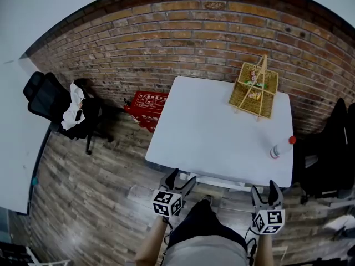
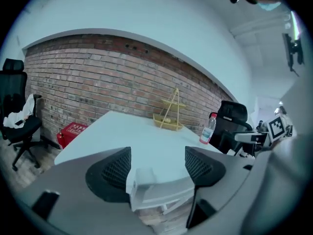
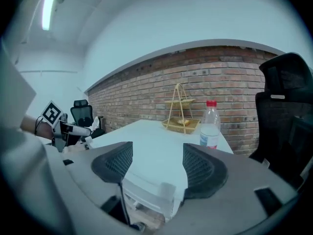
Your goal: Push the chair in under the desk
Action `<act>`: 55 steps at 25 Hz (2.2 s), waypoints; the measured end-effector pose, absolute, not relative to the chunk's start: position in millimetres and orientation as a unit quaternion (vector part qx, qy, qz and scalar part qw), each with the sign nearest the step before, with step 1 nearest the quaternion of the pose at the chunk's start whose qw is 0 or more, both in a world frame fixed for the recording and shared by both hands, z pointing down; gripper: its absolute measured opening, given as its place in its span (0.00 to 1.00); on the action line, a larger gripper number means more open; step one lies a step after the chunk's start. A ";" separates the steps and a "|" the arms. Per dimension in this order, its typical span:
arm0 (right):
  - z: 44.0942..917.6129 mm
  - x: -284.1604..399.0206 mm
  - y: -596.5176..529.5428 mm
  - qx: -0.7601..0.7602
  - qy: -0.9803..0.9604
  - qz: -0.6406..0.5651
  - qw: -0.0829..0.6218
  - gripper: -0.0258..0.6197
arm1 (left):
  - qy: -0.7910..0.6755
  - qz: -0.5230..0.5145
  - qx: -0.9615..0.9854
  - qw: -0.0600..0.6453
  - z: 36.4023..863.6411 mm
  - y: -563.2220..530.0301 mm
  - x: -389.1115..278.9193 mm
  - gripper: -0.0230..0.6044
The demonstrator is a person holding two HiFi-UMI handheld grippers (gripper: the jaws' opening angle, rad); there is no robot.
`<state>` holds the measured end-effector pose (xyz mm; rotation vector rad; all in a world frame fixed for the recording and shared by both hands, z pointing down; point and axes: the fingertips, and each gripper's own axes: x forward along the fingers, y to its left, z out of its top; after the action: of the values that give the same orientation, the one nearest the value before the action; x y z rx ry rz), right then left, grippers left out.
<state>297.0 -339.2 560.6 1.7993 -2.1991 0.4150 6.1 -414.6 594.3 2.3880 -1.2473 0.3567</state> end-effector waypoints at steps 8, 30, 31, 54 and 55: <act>519.2 274.6 -372.5 0.644 -0.755 0.090 0.085 0.12 | -0.457 0.097 0.875 0.123 533.9 -433.5 46.3 0.34; 502.6 235.9 -399.0 0.644 -0.758 0.070 0.075 0.06 | -0.435 0.063 0.894 0.084 498.0 -435.7 107.7 0.07; 503.2 234.9 -399.3 0.643 -0.759 0.069 0.076 0.06 | -0.436 0.063 0.894 0.084 497.9 -436.4 106.6 0.07; 504.2 230.6 -405.9 0.638 -0.762 0.076 0.077 0.06 | -0.424 0.085 0.899 0.065 499.8 -438.1 113.7 0.07; 504.2 229.7 -406.2 0.637 -0.764 0.075 0.078 0.06 | -0.423 0.085 0.900 0.063 499.1 -438.2 113.8 0.07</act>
<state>229.7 -406.2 504.2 1.9064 -2.2865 0.2261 113.8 -438.2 499.1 2.7180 -1.2794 0.2566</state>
